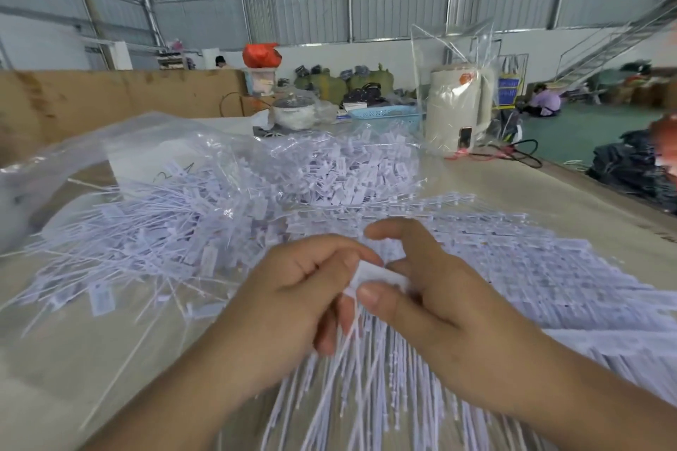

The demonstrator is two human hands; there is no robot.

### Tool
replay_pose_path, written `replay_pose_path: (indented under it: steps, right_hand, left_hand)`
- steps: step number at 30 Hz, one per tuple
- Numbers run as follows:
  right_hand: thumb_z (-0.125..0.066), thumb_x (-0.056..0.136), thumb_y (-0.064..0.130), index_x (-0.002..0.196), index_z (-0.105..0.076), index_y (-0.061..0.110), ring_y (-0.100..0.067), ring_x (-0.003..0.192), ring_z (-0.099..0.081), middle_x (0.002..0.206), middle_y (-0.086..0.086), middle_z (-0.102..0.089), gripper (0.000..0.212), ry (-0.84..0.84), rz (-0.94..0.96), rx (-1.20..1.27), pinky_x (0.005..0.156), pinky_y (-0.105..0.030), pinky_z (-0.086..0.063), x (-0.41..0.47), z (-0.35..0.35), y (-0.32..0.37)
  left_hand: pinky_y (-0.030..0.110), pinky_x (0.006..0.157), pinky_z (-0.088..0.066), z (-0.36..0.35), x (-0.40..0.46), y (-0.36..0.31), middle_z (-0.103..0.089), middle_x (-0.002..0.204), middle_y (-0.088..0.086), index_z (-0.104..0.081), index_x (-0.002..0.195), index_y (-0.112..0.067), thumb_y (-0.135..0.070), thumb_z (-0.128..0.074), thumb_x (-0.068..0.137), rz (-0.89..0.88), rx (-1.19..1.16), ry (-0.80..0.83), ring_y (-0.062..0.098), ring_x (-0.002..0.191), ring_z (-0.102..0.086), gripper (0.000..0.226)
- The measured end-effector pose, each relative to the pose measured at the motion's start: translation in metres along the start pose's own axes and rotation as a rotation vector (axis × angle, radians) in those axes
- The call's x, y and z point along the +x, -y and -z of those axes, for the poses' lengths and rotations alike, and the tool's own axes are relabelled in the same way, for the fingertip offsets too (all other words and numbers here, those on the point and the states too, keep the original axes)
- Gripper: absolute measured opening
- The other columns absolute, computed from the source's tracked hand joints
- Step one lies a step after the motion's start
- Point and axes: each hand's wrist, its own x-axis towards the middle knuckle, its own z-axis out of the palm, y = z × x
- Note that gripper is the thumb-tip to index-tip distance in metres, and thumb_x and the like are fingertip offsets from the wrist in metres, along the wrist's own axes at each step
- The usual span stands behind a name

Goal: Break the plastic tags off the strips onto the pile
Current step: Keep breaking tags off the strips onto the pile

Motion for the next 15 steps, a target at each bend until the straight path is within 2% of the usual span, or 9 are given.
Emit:
replay_pose_path:
  steps: [2,4,6,8,9,11,13,15]
  right_hand:
    - [-0.041,0.091,0.059,0.132,-0.023,0.047,-0.006,0.047,-0.045,0.066,0.002,-0.056,0.047,0.035,-0.010,-0.020,0.049,-0.032,-0.038,-0.0001,-0.0008,-0.0016]
    - [-0.041,0.090,0.060,0.137,-0.020,0.045,-0.005,0.047,-0.047,0.067,0.015,-0.059,0.053,0.061,-0.029,-0.029,0.047,-0.022,-0.038,-0.0006,-0.0015,-0.0023]
    - [-0.041,0.092,0.059,0.139,-0.018,0.045,-0.005,0.048,-0.050,0.069,0.019,-0.063,0.055,0.081,-0.034,-0.059,0.053,-0.028,-0.048,-0.0009,-0.0007,-0.0028]
    - [-0.043,0.093,0.057,0.141,-0.017,0.045,-0.008,0.054,-0.056,0.078,0.011,-0.067,0.055,0.083,-0.026,-0.071,0.065,-0.041,-0.053,-0.0010,-0.0001,-0.0008]
    - [-0.043,0.093,0.057,0.141,-0.017,0.044,-0.010,0.057,-0.059,0.080,0.011,-0.068,0.056,0.075,-0.018,-0.072,0.068,-0.042,-0.053,-0.0011,0.0004,0.0000]
    - [-0.044,0.093,0.057,0.141,-0.017,0.043,-0.009,0.061,-0.062,0.087,0.012,-0.069,0.057,0.067,-0.005,-0.069,0.067,-0.033,-0.053,-0.0018,0.0010,0.0000]
    - [-0.044,0.091,0.059,0.139,-0.018,0.045,-0.003,0.058,-0.059,0.091,0.011,-0.069,0.057,0.065,0.002,-0.077,0.054,-0.015,-0.043,-0.0027,0.0017,0.0002]
    - [-0.041,0.088,0.063,0.138,-0.019,0.048,-0.001,0.055,-0.056,0.087,0.015,-0.068,0.057,0.072,-0.018,-0.080,0.052,-0.011,-0.039,-0.0030,0.0040,0.0007]
  left_hand:
    - [0.017,0.040,-0.039,-0.0012,-0.0011,0.0021,-0.058,0.050,0.005,-0.075,0.084,-0.029,-0.035,-0.050,0.088,0.021,-0.052,0.045,0.013,0.035,-0.049,0.026]
    - [0.020,0.040,-0.040,-0.0018,-0.0025,0.0034,-0.061,0.058,0.014,-0.076,0.084,-0.026,-0.037,-0.052,0.086,0.046,-0.102,0.067,0.015,0.040,-0.050,0.027]
    - [0.023,0.042,-0.041,-0.0038,-0.0033,0.0057,-0.061,0.062,0.015,-0.076,0.086,-0.021,-0.041,-0.057,0.083,0.083,-0.193,0.093,0.019,0.045,-0.050,0.027]
    - [0.024,0.043,-0.042,-0.0050,-0.0043,0.0091,-0.062,0.065,0.017,-0.075,0.091,-0.017,-0.047,-0.065,0.075,0.120,-0.249,0.096,0.024,0.048,-0.050,0.035]
    - [0.024,0.043,-0.042,-0.0052,-0.0045,0.0094,-0.062,0.066,0.019,-0.075,0.093,-0.015,-0.051,-0.065,0.071,0.133,-0.267,0.090,0.026,0.050,-0.050,0.043]
    - [0.025,0.043,-0.042,-0.0053,-0.0049,0.0071,-0.062,0.064,0.017,-0.075,0.092,-0.017,-0.054,-0.065,0.067,0.125,-0.261,0.098,0.025,0.051,-0.051,0.046]
    - [0.022,0.045,-0.043,-0.0068,-0.0052,0.0034,-0.061,0.059,0.007,-0.075,0.086,-0.023,-0.055,-0.065,0.069,0.080,-0.186,0.140,0.018,0.050,-0.053,0.038]
    - [0.020,0.046,-0.043,-0.0089,-0.0048,0.0012,-0.061,0.056,0.001,-0.073,0.083,-0.027,-0.054,-0.064,0.071,0.062,-0.103,0.149,0.012,0.049,-0.055,0.031]
